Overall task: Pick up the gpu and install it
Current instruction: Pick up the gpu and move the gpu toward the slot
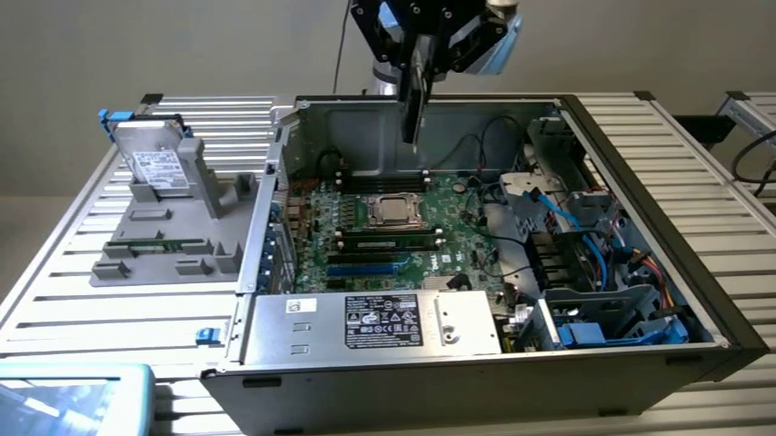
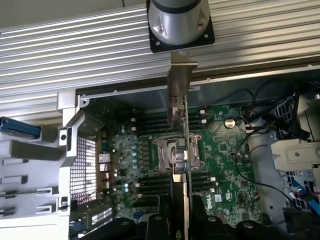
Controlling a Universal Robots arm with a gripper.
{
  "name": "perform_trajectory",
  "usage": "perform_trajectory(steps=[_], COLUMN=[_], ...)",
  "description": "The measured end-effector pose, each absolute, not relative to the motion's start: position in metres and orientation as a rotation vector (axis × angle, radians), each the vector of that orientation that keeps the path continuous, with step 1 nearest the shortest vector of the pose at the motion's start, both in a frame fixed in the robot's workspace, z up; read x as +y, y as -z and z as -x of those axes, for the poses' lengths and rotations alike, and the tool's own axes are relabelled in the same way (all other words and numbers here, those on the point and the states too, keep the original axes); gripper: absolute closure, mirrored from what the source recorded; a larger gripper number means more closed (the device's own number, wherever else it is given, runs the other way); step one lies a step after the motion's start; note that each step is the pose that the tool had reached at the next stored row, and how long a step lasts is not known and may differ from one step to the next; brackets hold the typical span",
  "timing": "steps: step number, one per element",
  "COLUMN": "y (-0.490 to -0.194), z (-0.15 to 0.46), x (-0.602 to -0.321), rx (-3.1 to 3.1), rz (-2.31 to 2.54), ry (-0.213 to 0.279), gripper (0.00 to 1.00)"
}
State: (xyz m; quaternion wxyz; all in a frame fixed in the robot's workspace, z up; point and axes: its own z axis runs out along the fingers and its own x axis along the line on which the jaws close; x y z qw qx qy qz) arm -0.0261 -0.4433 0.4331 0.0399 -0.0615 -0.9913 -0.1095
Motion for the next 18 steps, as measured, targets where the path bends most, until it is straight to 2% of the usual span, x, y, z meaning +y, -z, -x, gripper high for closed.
perform_trajectory(steps=[18], y=[-0.400], z=[0.007], x=[-0.450], rx=[-3.037], rz=[0.189], ry=[0.338], gripper=[0.72])
